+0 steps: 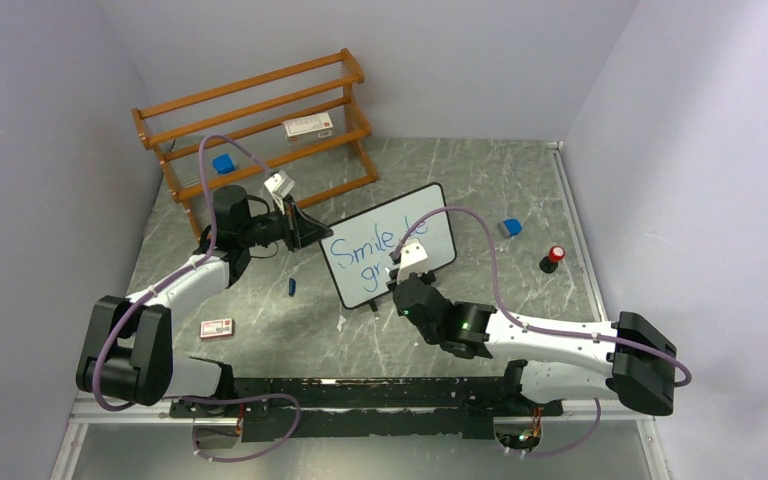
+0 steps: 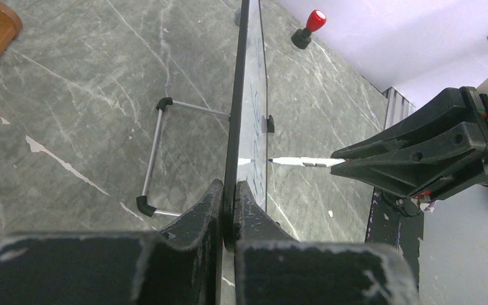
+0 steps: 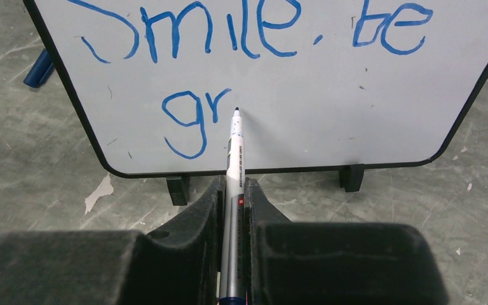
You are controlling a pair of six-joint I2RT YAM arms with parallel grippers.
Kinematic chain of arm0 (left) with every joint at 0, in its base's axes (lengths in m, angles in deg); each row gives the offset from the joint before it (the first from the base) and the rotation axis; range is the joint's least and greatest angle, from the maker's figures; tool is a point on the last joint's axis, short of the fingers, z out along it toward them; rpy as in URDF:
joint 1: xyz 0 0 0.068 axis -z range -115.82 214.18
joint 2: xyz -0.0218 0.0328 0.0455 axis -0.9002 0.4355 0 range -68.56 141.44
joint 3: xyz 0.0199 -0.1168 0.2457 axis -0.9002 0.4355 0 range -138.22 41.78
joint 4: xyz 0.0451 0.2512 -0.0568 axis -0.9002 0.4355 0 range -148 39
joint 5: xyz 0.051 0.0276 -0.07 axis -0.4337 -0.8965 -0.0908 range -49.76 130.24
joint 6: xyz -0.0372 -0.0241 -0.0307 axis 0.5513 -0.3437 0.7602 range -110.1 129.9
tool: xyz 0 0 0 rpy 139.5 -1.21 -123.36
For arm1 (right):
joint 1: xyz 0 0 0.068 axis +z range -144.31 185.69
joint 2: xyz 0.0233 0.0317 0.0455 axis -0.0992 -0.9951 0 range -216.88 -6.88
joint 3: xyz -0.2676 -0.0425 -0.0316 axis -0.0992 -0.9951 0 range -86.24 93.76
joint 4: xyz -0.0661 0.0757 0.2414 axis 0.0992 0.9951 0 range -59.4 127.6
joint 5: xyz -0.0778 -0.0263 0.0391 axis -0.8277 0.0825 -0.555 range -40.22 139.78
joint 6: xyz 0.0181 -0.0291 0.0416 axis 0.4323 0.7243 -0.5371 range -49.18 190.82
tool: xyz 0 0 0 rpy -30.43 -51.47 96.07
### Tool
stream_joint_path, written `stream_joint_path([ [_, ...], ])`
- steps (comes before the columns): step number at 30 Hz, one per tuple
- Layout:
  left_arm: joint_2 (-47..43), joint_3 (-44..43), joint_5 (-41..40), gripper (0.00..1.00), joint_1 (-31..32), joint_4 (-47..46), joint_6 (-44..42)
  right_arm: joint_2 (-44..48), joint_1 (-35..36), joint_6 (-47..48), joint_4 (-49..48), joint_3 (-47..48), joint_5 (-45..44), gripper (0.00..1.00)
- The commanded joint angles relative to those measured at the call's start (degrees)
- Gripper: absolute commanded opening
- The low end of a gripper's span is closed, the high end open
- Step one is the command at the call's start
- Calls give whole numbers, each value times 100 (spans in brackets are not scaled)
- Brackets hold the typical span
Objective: Write a sentence on the whiteboard
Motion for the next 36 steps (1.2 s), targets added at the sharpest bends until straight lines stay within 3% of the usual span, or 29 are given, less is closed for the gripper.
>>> stream_joint_path([
  [1, 154, -61, -70, 5, -32, 186, -313, -33, -30, -48, -275, -35, -12, 0],
  [36, 175, -66, -35, 5, -32, 192, -314, -279, -34, 66, -559, 2, -506, 0],
])
